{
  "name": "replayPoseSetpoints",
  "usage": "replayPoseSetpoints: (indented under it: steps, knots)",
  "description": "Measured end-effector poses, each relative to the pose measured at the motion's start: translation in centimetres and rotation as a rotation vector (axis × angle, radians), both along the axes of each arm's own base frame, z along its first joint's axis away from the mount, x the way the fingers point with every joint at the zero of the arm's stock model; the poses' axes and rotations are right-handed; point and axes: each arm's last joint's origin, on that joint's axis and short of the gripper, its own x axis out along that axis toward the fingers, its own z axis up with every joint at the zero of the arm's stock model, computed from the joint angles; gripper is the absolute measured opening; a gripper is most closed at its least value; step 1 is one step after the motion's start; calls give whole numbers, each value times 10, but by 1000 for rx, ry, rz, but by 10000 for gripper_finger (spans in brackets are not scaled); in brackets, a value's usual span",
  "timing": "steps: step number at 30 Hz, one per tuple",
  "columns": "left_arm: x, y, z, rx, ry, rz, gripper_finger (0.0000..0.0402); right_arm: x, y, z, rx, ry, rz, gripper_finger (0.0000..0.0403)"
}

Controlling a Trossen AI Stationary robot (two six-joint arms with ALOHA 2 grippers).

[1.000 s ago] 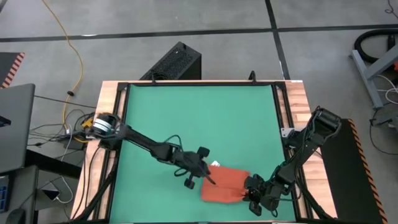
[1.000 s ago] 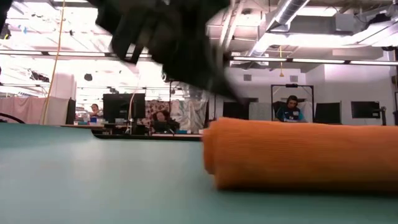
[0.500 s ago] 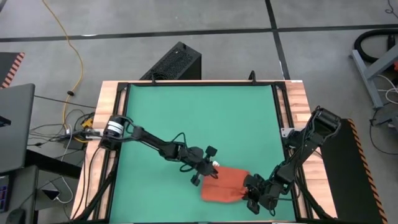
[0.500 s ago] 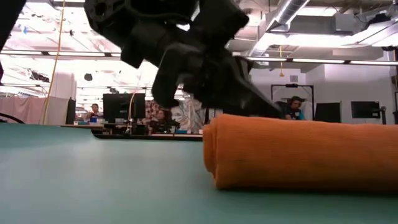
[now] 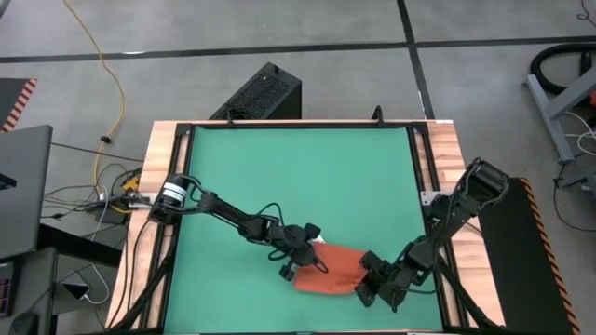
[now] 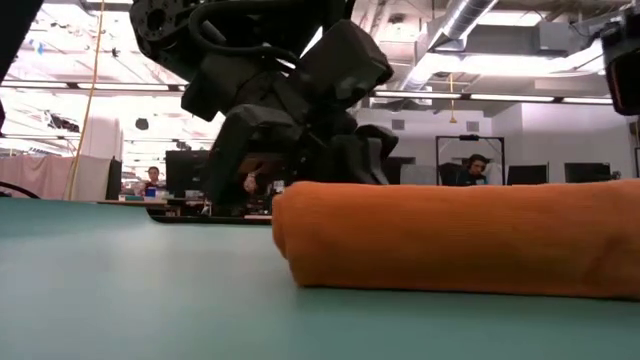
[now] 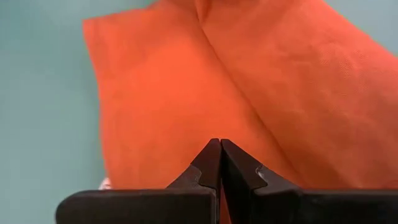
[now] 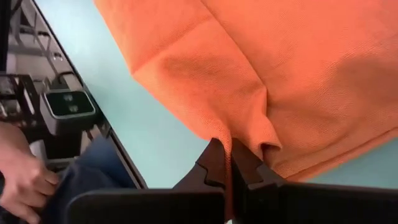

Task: Roll towel
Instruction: Roll the orange towel

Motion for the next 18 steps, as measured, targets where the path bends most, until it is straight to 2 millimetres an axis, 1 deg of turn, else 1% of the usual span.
replayPoseSetpoints:
  steps: [4,9,18]
  knots:
    - [-3,0,-4,7,49,3,0,4,-3,0,19,4,-34,10]
    - [-5,2,-6,6,99,14,0,3,-3,0,62,21,-81,11]
    - [-8,2,-10,-12,165,39,0,2,-3,1,120,11,-233,11]
